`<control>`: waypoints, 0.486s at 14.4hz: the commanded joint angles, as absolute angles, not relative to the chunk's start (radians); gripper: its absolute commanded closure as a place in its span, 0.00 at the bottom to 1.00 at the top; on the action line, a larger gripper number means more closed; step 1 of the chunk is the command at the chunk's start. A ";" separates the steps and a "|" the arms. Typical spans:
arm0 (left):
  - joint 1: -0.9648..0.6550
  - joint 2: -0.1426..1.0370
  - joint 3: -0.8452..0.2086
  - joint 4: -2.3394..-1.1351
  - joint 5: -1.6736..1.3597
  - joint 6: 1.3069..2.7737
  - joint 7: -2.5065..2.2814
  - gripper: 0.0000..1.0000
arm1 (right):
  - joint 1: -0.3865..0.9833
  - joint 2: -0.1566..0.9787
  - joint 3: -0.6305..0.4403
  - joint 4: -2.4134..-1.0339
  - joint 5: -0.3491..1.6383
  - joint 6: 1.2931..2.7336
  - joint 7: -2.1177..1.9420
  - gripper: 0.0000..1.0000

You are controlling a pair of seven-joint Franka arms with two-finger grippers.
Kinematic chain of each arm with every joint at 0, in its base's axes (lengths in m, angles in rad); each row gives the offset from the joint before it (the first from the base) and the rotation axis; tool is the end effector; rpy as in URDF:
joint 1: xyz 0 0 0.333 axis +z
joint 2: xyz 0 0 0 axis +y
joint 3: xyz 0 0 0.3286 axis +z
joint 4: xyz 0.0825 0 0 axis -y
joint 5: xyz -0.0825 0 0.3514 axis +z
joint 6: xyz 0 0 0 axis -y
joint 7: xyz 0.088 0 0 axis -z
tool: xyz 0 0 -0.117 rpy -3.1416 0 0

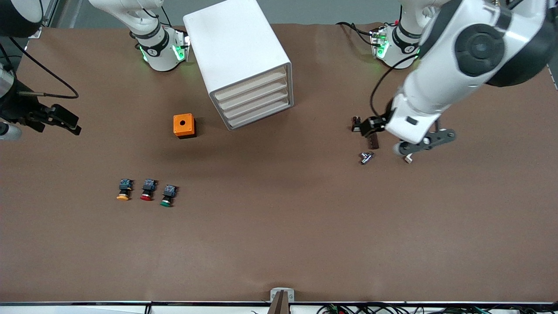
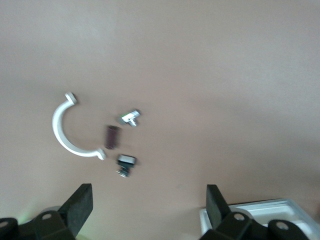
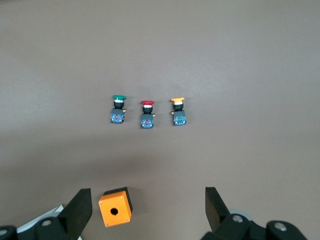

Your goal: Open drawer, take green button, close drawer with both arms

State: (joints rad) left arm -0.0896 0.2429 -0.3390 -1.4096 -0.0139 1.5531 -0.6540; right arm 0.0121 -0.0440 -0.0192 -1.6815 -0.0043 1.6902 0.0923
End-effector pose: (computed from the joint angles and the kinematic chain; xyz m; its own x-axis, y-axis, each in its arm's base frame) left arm 0.5449 -0.2241 0.5678 0.9660 0.2263 -0.1251 0.2308 -0.9727 0.0223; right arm 0.5181 -0.0044 0.6116 0.9937 -0.0987 0.0528 -0.0988 -0.9951 -0.0014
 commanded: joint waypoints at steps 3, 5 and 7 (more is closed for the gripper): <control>0.015 0.157 -0.344 -1.433 -0.008 1.453 -0.392 0.00 | 0.012 -0.063 -0.029 -1.643 0.009 1.648 0.084 0.00; -0.011 0.131 -0.248 -1.443 -0.011 1.421 -0.292 0.00 | 0.008 -0.063 -0.034 -1.635 0.015 1.655 0.086 0.00; -0.021 0.080 -0.172 -1.488 -0.017 1.402 -0.160 0.00 | 0.006 -0.061 -0.040 -1.631 0.064 1.658 0.084 0.00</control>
